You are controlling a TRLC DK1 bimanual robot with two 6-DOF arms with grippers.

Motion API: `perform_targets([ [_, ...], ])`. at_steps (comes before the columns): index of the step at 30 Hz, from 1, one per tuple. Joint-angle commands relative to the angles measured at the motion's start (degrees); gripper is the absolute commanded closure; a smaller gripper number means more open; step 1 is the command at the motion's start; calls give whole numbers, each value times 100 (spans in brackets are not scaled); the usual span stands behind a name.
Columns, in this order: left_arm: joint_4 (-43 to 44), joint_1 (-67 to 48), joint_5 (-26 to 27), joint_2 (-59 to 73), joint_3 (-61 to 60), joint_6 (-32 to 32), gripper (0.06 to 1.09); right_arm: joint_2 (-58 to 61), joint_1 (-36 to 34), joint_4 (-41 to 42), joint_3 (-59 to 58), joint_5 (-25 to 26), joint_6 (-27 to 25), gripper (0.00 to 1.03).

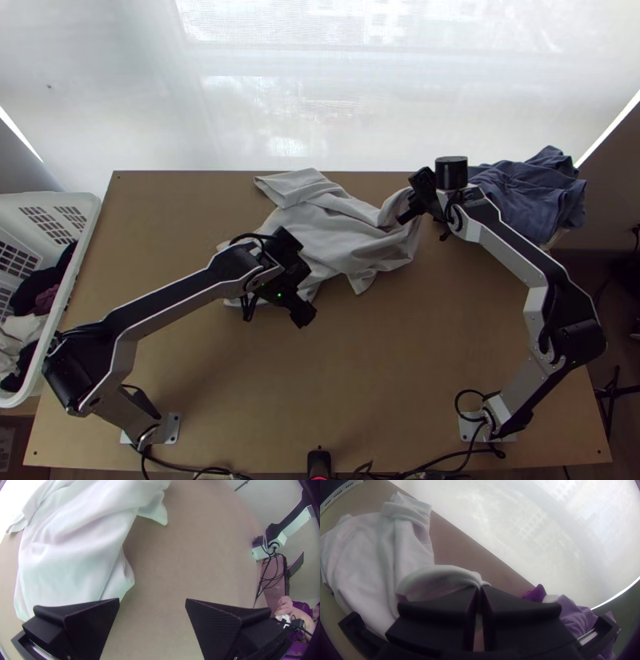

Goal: Fold the t-shirt

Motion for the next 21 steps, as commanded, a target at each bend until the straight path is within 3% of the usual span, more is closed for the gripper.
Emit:
perform_targets([
  [1, 408, -52, -224, 351, -181, -46, 13, -82, 16, -5, 8, 0, -24, 100],
  [14, 848, -17, -610, 896, 65, -107, 15, -249, 51, -85, -62, 0, -24, 100],
  [17, 857, 9, -698, 1028, 109, -107, 24, -337, 60, -93, -141, 0, -15, 100],
  [18, 865, 36, -698, 1072, 127, -116, 29, -372, 60, -93, -176, 0, -6, 93],
  [21, 901, 106, -698, 1116, 153, -107, 51, -566, 60, -93, -335, 0, 29, 56],
])
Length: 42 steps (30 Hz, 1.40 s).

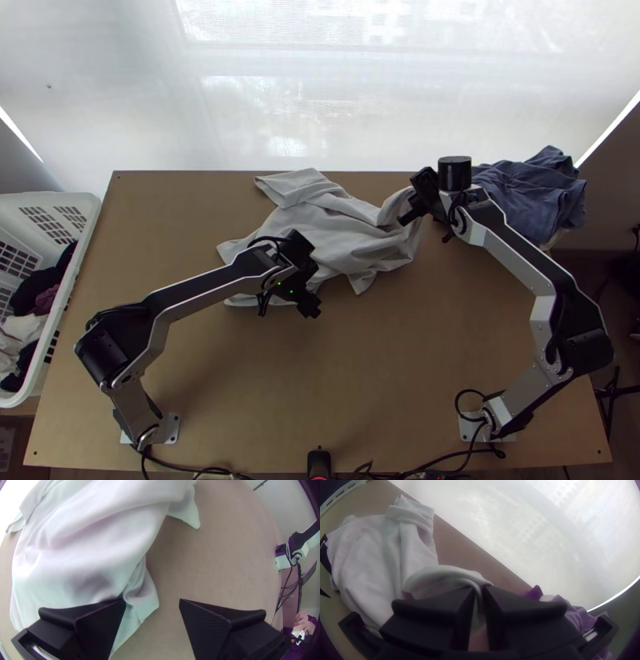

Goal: Fold the t-shirt

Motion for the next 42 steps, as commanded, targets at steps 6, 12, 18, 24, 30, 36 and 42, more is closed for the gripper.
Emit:
perform_targets([
  [6, 217, 302, -66, 196, 70, 68, 83, -1051, 82, -254, -452, 0, 214, 4],
  [12, 226, 662, 4, -68, 61, 103, 97, -2140, 601, -1502, -751, -246, 258, 4],
  [18, 191, 1014, 13, -297, 35, 59, 100, -2756, 1585, -1740, -1902, -298, 530, 5],
  [24, 182, 1348, 13, -507, -9, 6, 103, -2149, 2165, -1537, -2289, -422, 873, 5],
  [30, 147, 1567, 4, -745, -26, -11, 105, -1306, 2429, -1098, -2227, -501, 890, 7],
  [36, 112, 1638, 4, -850, -53, -55, 105, -725, 2560, -817, -2192, -597, 1005, 11],
  [42, 103, 1646, 4, -850, -70, -55, 105, -418, 2552, -667, -2078, -624, 1057, 11],
])
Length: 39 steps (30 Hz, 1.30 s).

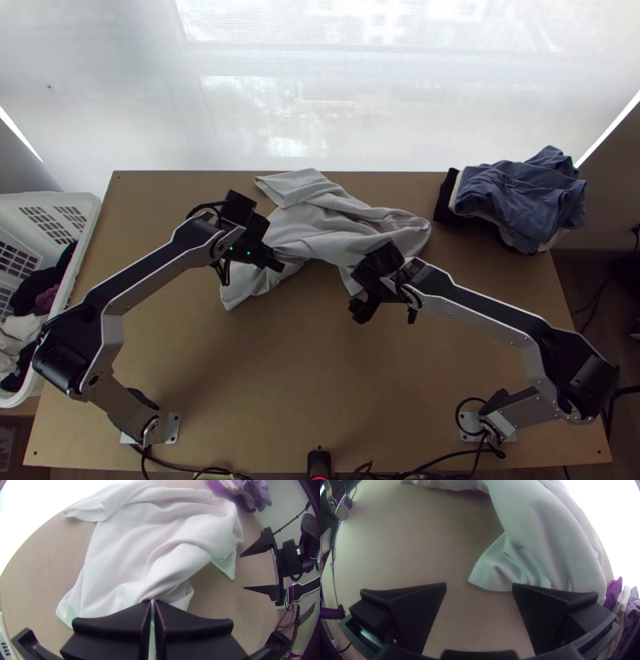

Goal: Fold the t-shirt

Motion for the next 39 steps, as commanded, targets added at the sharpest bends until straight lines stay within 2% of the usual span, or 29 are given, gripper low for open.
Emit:
perform_targets([
  [1, -9, 55, -5, -48, -22, -16, 105, 459, 69, 200, 88, -40, 72, 11],
  [6, -26, 46, -5, -57, -31, -33, 105, 661, -2, 306, 220, -31, 72, 12],
  [10, -97, 55, -5, -101, -49, -25, 105, 907, -81, 324, 378, -31, 72, 18],
  [13, -132, 64, -5, -136, -57, -25, 105, 1074, -125, 394, 466, -31, 19, 35],
  [16, -140, 82, -5, -189, -101, -33, 105, 1118, -142, 499, 501, -23, -51, 58],
  [20, -140, 99, -5, -250, -163, -33, 105, 1100, -169, 526, 581, -14, -175, 94],
  [21, -149, 99, -5, -268, -163, -33, 105, 1056, -177, 534, 589, 4, -201, 100],
  [32, -255, 337, 4, -611, -163, -69, 105, 107, -432, 315, 774, 13, -210, 100],
  [39, -448, 706, 21, -1015, 101, -86, 105, -490, -775, -380, 1468, 4, -210, 100],
])
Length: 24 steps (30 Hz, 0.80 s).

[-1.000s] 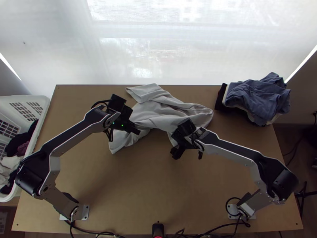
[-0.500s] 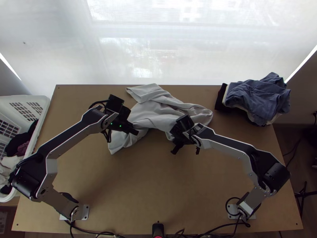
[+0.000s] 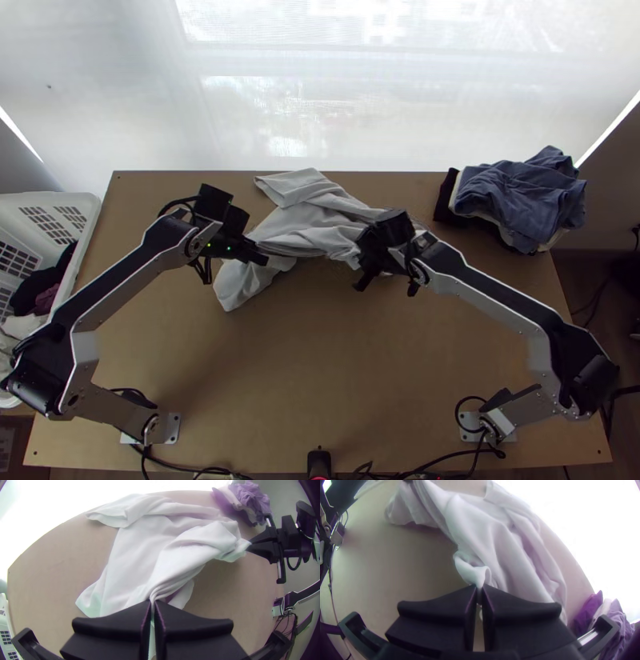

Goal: Fold the t-shirt

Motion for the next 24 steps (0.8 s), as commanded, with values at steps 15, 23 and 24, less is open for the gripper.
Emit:
perform_targets([
  [15, -905, 846, 15, -1034, 1469, 43, 105, -1556, -1268, -1273, 1662, -9, 11, 100],
  [23, -1362, 1312, 24, -1218, 2278, 237, 105, -1696, -1619, -1660, 2726, -9, 38, 100],
  [24, -1441, 1365, 15, -1218, 2418, 280, 105, -1679, -1646, -1713, 2884, -1, 46, 100],
])
